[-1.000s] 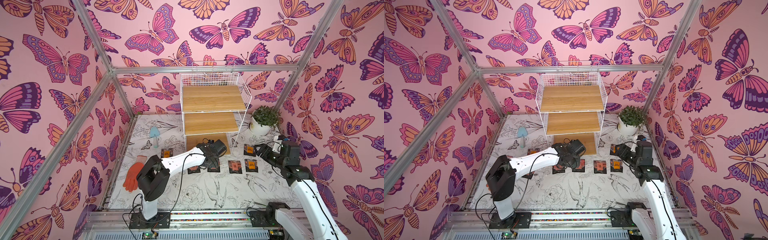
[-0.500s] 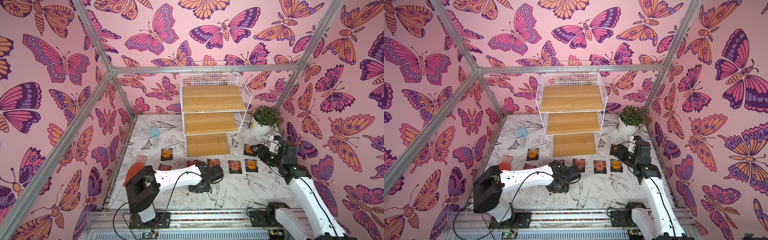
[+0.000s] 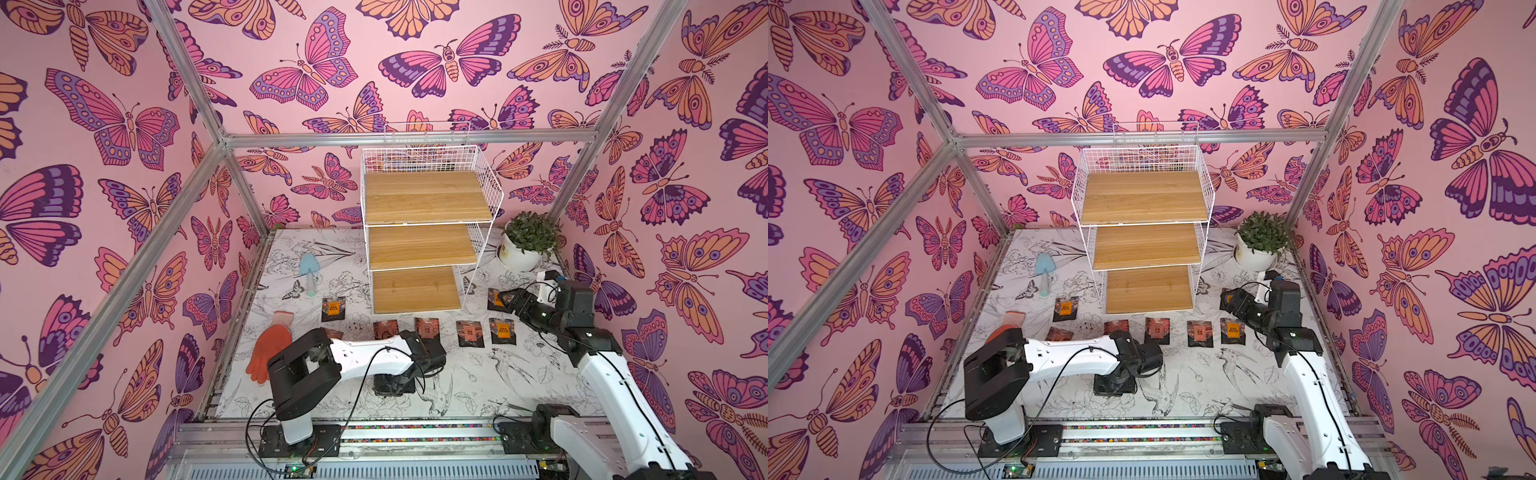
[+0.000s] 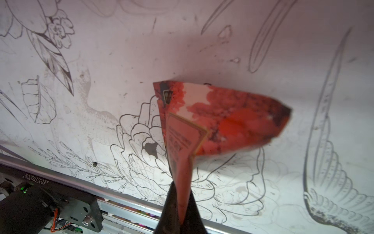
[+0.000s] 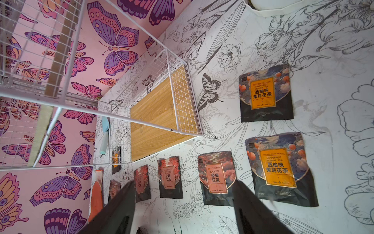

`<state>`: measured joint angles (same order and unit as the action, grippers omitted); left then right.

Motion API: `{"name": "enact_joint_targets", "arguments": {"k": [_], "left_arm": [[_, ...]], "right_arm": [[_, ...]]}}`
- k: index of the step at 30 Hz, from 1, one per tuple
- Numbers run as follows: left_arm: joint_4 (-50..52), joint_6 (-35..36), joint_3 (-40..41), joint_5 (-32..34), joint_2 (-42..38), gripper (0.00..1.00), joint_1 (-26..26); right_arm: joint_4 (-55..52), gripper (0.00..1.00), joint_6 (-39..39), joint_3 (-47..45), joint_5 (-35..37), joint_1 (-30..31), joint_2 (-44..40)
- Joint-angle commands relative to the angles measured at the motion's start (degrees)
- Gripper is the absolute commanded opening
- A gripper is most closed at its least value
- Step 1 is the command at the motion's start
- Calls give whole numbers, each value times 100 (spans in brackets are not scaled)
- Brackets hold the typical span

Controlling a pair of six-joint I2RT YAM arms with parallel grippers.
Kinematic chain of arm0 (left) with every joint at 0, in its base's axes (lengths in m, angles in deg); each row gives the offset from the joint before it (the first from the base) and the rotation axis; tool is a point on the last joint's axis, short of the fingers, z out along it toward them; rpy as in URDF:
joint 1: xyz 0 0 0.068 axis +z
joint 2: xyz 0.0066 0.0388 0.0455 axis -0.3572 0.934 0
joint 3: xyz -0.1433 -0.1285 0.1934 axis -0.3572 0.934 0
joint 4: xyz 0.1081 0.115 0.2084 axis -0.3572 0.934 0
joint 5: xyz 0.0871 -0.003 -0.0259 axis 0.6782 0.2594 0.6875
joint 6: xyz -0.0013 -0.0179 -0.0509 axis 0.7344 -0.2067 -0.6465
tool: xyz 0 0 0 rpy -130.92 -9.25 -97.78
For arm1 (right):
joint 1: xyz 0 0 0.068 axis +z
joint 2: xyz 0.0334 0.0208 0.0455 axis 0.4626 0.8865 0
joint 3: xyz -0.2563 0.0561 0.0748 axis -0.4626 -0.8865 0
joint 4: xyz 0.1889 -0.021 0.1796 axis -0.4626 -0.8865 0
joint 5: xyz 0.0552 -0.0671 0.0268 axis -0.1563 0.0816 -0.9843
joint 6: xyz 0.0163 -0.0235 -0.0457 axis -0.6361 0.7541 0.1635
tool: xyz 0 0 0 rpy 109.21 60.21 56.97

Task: Remove the tea bags from the shelf
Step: Place the tea bag at the center of the board.

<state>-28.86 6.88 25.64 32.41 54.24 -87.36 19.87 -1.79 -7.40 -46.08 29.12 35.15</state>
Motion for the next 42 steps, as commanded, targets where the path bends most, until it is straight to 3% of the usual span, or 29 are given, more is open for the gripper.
{"name": "enact_joint_targets", "arguments": {"k": [1, 7, 9, 12, 14, 17, 19, 21, 23, 26, 29, 31, 36, 42], "left_arm": [[188, -158, 153, -42, -122, 3, -14], [195, -156, 129, 96, -270, 32, -38], [222, -150, 107, 128, -331, 48, -45], [249, -153, 110, 146, -465, 64, -63], [290, -174, 119, 174, -556, 69, -88], [322, -200, 204, 236, -788, 69, -98], [424, -300, 312, 366, -967, 59, -59], [435, -255, 420, 456, -1140, 42, 34], [471, -61, 480, 530, -1292, 39, 141], [371, 113, 762, 576, -1582, 44, 382], [-118, 342, 1300, 436, -2134, 63, 655], [-351, 350, 1606, 347, -2555, 69, 802], [-713, 442, 2222, 117, -3263, 77, 1092], [-1285, 604, 2432, -144, -3097, 79, 1168]], "right_arm": [[-67, 79, 143, 153, -18, -27, -6], [-189, 79, 226, 198, 60, -25, -55], [-233, 79, 262, 229, 85, -28, -64], [-243, 79, 272, 238, 92, -30, -80], [-250, 79, 273, 229, 115, -27, -96], [-230, 79, 259, 203, 166, -28, -134], [-201, 79, 230, 177, 193, -27, -151], [-194, 79, 203, 169, 219, -31, -154], [-178, 79, 180, 168, 226, -27, -159], [-243, 79, 206, 211, 260, -28, -152], [-332, 79, 258, 277, 326, -27, -152], [-380, 79, 280, 315, 370, -28, -147], [-391, 79, 265, 383, 397, -32, -80], [-358, 79, 211, 450, 424, -29, -12]]}}
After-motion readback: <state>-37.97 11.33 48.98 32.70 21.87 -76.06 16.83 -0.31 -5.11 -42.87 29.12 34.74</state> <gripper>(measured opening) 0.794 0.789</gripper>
